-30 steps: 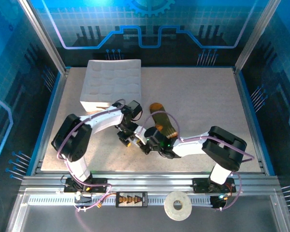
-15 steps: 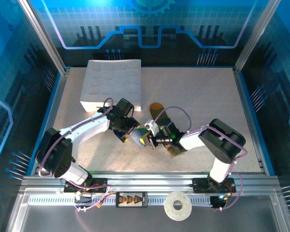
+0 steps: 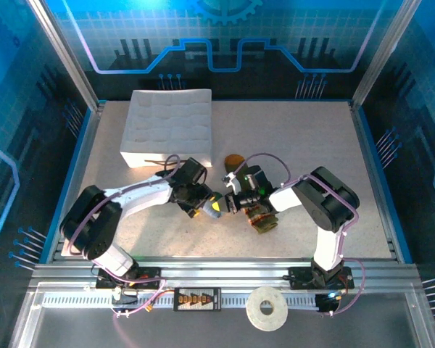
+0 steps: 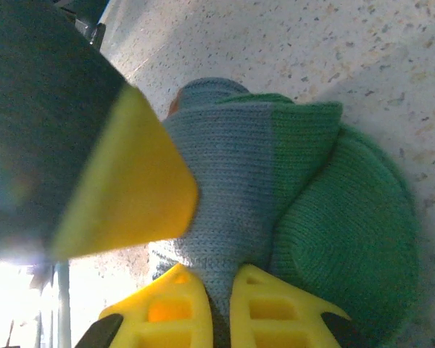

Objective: Roll the socks

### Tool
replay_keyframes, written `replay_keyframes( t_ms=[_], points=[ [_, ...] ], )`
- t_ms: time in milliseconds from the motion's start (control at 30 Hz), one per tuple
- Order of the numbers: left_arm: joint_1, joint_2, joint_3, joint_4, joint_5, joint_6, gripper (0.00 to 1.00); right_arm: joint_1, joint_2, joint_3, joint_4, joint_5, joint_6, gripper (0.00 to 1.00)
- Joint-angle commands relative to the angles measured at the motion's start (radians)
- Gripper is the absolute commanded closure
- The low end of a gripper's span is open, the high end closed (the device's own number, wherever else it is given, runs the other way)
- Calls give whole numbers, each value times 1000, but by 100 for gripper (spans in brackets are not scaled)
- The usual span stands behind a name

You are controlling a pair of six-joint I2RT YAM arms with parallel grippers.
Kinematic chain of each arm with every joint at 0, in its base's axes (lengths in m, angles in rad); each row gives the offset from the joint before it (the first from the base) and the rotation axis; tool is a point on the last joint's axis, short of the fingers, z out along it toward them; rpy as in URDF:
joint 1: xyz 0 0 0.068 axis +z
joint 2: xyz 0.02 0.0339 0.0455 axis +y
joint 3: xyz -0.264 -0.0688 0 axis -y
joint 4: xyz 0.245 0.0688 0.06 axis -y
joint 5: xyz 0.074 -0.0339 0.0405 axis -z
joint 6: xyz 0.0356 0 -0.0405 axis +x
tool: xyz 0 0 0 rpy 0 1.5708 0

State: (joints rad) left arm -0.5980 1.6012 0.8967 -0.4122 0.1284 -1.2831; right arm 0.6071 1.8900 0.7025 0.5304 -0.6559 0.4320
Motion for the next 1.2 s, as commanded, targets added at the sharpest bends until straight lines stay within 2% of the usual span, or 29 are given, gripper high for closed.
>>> replay_keyframes(
  t_ms=[0,167,300,400,467,533,633,767,900,1033,1100,1133,1167],
  points=[
    [-16,74,20,-26,7,4,42,-25,98,-48,-320,142,28,100],
    [-25,158,5,-73,-16,-5,61,-16,48,-41,-338,156,-40,100],
    [-27,226,74,-254,-18,-3,75,19,-127,-89,-308,240,-162,81],
    [-27,241,92,-334,-16,-18,75,56,-303,-148,-244,334,-264,61],
    [-26,240,97,-354,-12,-34,74,116,-444,-209,-167,461,-350,47],
    [-29,247,121,-374,-8,-42,75,170,-513,-218,-163,551,-432,43],
    [-29,270,180,-416,-6,-35,75,247,-508,-184,-216,675,-518,43],
    [-27,307,242,-445,19,-27,75,331,-424,-140,-202,814,-575,42],
    [-26,336,283,-454,42,-20,75,378,-319,-69,-205,930,-594,42],
    [-26,346,302,-458,56,-10,75,389,-232,4,-227,978,-603,44],
    [-26,343,304,-458,60,-8,75,388,-201,34,-253,987,-594,50],
    [-25,340,304,-458,62,-6,74,388,-188,42,-254,986,-585,58],
    [-23,332,304,-456,63,-5,72,385,-177,50,-298,981,-571,70]
  ],
)
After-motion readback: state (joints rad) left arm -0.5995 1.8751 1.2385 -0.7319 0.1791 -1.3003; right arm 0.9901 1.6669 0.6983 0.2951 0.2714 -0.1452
